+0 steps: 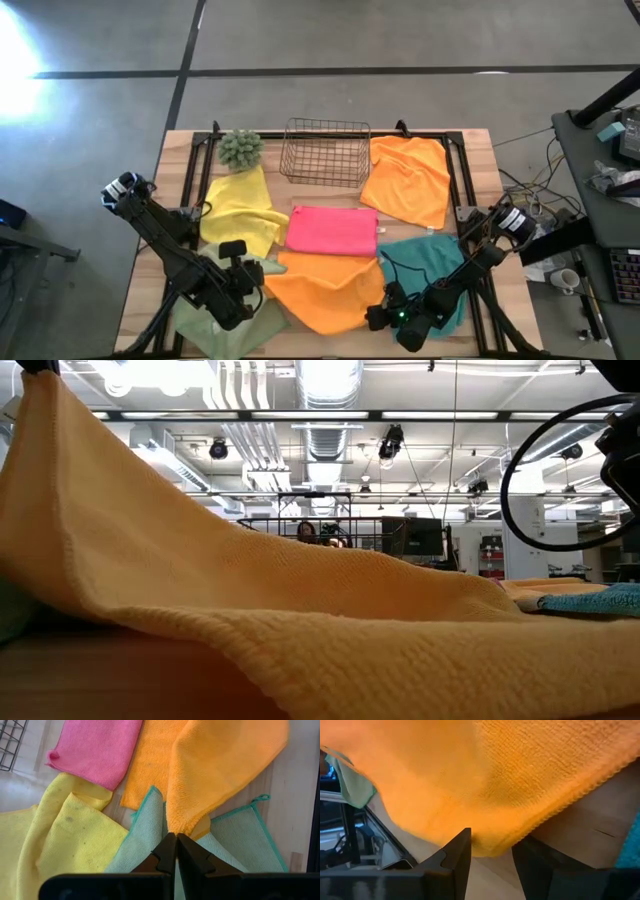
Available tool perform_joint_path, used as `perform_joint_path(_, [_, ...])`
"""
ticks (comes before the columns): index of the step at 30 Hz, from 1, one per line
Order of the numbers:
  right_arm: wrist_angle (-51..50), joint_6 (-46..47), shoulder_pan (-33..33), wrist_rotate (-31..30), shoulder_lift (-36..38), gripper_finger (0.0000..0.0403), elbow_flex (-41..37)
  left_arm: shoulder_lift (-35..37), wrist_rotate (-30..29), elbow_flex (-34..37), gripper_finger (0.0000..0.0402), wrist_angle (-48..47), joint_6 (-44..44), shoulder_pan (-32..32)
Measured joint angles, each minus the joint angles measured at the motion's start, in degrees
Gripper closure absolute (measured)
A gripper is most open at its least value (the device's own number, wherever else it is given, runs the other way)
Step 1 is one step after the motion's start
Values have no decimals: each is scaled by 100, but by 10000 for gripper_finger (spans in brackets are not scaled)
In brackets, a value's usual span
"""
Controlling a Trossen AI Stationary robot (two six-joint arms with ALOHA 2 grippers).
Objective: Fold microfiber towels
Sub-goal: Fold the bottom orange microfiber towel
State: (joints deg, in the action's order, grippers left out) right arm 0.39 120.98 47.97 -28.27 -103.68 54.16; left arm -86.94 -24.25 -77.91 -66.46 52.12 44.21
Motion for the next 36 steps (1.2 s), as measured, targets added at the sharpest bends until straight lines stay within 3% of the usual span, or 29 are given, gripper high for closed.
perform_joint_path(5, [20,-164,-20,17,16,291,8,-2,0,0,402,1,0,0])
perform_joint_path(12, [75,-421,-26,-22,49,383,-1,0,0,0,402,14,6,0])
perform_joint_path(20, [19,-959,2,-40,263,392,306,-2,44,-211,402,145,-6,0])
perform_joint_path(24, [-892,-1177,2,-34,358,392,753,0,81,-425,402,91,-46,0])
perform_joint_path(31, [-3469,-1256,11,-42,520,392,1943,-2,128,-638,402,-157,-36,2])
perform_joint_path(36, [-3764,-1810,11,38,637,392,2573,-15,740,-842,402,-34,7,4])
